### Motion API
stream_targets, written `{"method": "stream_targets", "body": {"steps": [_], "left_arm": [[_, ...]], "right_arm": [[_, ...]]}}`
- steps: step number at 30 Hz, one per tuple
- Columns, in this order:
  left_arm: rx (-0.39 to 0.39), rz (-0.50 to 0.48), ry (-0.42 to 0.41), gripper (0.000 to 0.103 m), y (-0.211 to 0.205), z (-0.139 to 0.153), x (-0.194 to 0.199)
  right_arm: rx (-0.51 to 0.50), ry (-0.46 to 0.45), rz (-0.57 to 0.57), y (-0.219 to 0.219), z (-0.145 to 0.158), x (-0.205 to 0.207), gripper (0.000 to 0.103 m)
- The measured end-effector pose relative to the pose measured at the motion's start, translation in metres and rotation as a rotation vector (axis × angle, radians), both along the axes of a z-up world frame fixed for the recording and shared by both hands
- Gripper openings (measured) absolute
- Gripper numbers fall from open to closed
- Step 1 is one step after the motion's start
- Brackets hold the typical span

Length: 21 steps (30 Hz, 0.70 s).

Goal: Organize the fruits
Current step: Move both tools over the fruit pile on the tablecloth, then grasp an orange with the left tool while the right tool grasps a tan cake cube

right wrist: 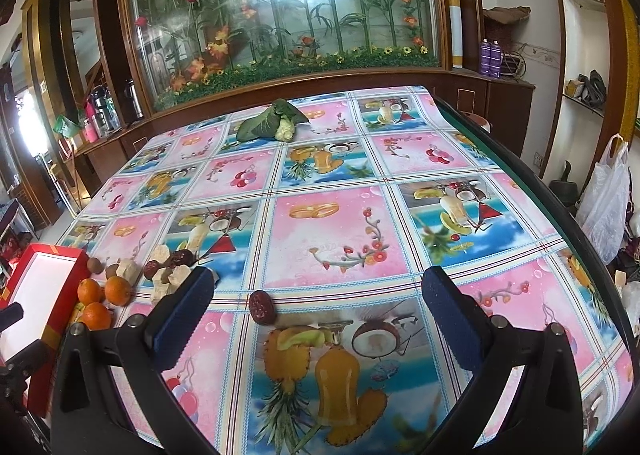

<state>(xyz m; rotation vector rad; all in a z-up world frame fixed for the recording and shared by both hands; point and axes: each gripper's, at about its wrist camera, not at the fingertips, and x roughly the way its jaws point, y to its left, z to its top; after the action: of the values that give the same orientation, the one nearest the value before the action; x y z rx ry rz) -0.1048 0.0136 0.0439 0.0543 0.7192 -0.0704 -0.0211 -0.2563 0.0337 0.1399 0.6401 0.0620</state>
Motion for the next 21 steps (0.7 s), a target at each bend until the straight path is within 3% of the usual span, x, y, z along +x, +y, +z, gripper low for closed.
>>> {"method": "stream_targets", "body": {"steps": [13,17,21], "left_arm": [[-0.033,0.017,0.129,0.058,-0.011,-0.031,0.044],[-0.035,0.000,0.173,0.047,-0.014,-0.038,0.053],[-0.052,-0.009,0.181,0.045,-0.015,-0.039,0.056]], "right_arm": [[0.045,-0.003,0.014,-0.004,0.003,-0.001,0.103],[0.054,0.004,0.016,-0.005,0.003,-0.001,0.103],[0.055,0.007,0.025,-0.003,0.002,-0.001,0.103]]}}
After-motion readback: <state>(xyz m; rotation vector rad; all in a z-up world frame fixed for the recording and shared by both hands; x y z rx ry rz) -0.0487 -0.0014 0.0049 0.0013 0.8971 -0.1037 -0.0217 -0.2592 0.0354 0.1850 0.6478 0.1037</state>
